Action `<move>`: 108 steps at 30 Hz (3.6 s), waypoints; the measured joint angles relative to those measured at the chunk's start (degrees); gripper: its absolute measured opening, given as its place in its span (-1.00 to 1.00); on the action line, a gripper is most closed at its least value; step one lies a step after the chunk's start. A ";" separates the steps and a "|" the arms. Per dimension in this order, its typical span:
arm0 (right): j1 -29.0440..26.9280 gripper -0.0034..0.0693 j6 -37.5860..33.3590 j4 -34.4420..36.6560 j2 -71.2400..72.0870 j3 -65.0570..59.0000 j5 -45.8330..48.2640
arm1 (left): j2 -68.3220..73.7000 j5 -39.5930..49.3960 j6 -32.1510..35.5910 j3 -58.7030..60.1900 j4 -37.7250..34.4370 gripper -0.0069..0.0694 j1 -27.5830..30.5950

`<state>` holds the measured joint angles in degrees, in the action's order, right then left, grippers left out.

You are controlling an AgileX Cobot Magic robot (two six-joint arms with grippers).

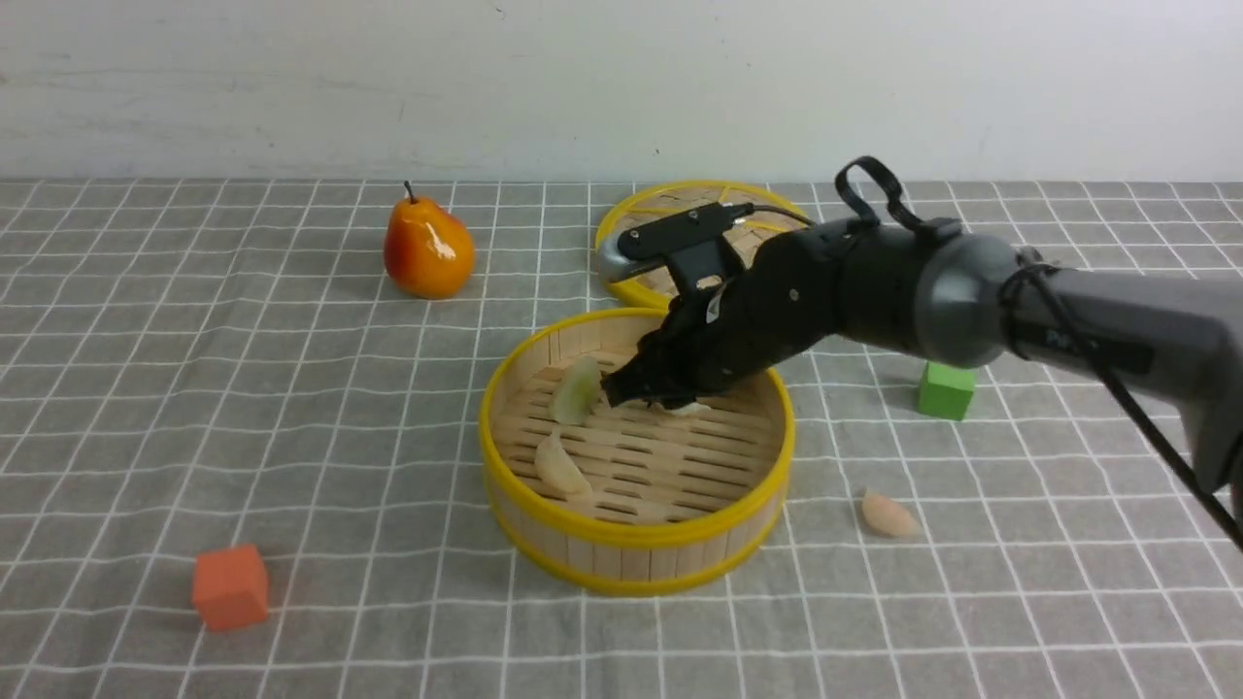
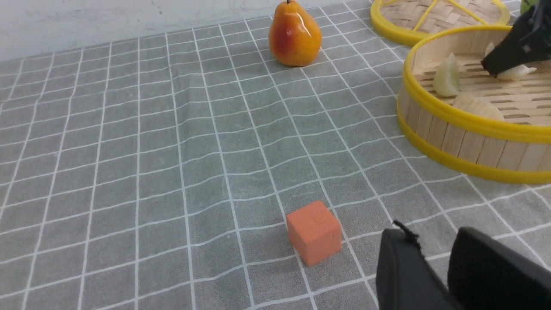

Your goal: Put the dumplings into the steamer on the table with the grey tablecloth.

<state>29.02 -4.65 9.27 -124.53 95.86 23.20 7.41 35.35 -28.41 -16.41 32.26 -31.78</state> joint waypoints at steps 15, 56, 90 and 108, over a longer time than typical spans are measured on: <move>-1.86 0.62 0.00 -7.01 14.47 2.88 23.96 | 0.00 0.10 0.00 0.04 0.17 -0.35 0.00; -0.85 -0.40 -17.62 14.05 10.97 -12.26 4.57 | 0.00 -0.47 0.00 0.04 0.17 -0.29 0.00; -1.35 -0.96 -14.29 7.92 74.10 -58.44 0.37 | 0.00 0.83 0.00 0.04 0.60 -0.22 0.00; -22.73 -0.96 -11.41 0.52 111.78 -91.59 -22.76 | 0.00 0.83 0.00 0.17 0.67 -0.20 0.00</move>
<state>6.29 -16.06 9.79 -12.75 4.28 0.45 7.41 36.18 -28.41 -16.24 32.93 -31.78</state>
